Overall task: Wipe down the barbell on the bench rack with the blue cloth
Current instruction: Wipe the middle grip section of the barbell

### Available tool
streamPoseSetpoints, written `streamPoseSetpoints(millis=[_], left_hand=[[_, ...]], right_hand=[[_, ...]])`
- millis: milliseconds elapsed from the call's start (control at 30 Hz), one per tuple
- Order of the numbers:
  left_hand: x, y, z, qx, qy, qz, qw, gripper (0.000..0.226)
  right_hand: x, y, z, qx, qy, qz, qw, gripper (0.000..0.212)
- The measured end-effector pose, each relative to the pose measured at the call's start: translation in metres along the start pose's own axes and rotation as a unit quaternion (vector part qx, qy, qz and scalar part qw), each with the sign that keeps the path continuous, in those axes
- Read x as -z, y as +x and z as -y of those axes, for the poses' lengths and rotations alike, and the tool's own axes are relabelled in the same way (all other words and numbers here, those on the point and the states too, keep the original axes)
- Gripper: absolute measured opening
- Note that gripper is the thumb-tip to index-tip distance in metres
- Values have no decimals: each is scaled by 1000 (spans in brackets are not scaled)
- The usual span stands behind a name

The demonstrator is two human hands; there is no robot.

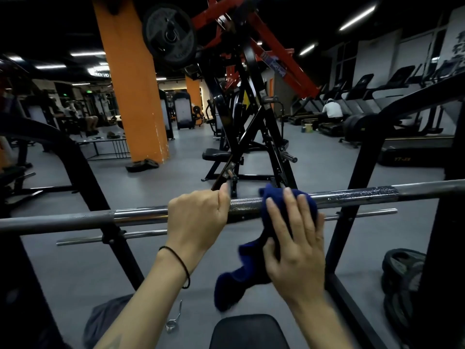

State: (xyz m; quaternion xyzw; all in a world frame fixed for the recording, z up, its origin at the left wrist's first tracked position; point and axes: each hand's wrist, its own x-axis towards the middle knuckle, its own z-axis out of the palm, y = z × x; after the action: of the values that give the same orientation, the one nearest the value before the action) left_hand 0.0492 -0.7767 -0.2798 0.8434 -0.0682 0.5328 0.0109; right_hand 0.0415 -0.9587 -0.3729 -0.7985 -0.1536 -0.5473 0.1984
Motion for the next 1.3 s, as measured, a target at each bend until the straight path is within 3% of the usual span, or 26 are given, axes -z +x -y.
streamPoseSetpoints(millis=[67, 133, 200, 300, 400, 500, 633, 700, 767, 867, 967, 1100, 1200, 1267, 1300], left_hand=[[-1, 0, -2, 18, 6, -8, 1000, 58], [-1, 0, -4, 19, 5, -15, 1000, 59], [-1, -2, -3, 6, -1, -14, 1000, 58], [2, -4, -1, -9, -8, -21, 1000, 54], [4, -3, -2, -21, -21, -44, 999, 48], [2, -5, -3, -39, -22, -59, 997, 47], [2, -5, 1, -48, -39, -53, 997, 48], [1, -4, 1, -41, -34, -55, 997, 48], [1, -2, 0, -17, -21, -63, 998, 50], [-1, 2, -2, 16, -4, -57, 998, 54], [0, 3, 1, -9, 12, -20, 1000, 58], [15, 18, -2, 14, 18, 114, 993, 58], [15, 44, 2, 86, -51, 313, 945, 49], [12, 47, 1, 109, -68, 348, 929, 47], [12, 43, 0, 109, -57, 318, 940, 50]], right_hand=[[-9, 2, 29, -85, 48, -23, 995, 77], [-17, 2, 64, -107, 103, -5, 989, 76], [-17, 1, 72, -32, 129, 41, 990, 74], [-5, 4, 29, 77, 57, 53, 994, 71], [2, 6, 1, -23, 32, 1, 999, 77], [-7, 5, 43, -108, 81, -7, 991, 79], [-13, 1, 49, 74, 79, 61, 992, 75], [-9, 2, 19, 96, 25, 39, 994, 75], [-5, 0, 1, 26, 6, 6, 1000, 82], [-16, -3, 37, -102, 63, -36, 992, 79], [-25, -12, 73, -54, 129, 20, 990, 75], [-8, -4, 30, 74, 67, 52, 994, 75], [-1, 2, 0, -22, 46, -2, 999, 72], [-5, 2, 11, -94, 67, -32, 993, 72], [-8, 2, 24, -111, 82, -35, 990, 72]])
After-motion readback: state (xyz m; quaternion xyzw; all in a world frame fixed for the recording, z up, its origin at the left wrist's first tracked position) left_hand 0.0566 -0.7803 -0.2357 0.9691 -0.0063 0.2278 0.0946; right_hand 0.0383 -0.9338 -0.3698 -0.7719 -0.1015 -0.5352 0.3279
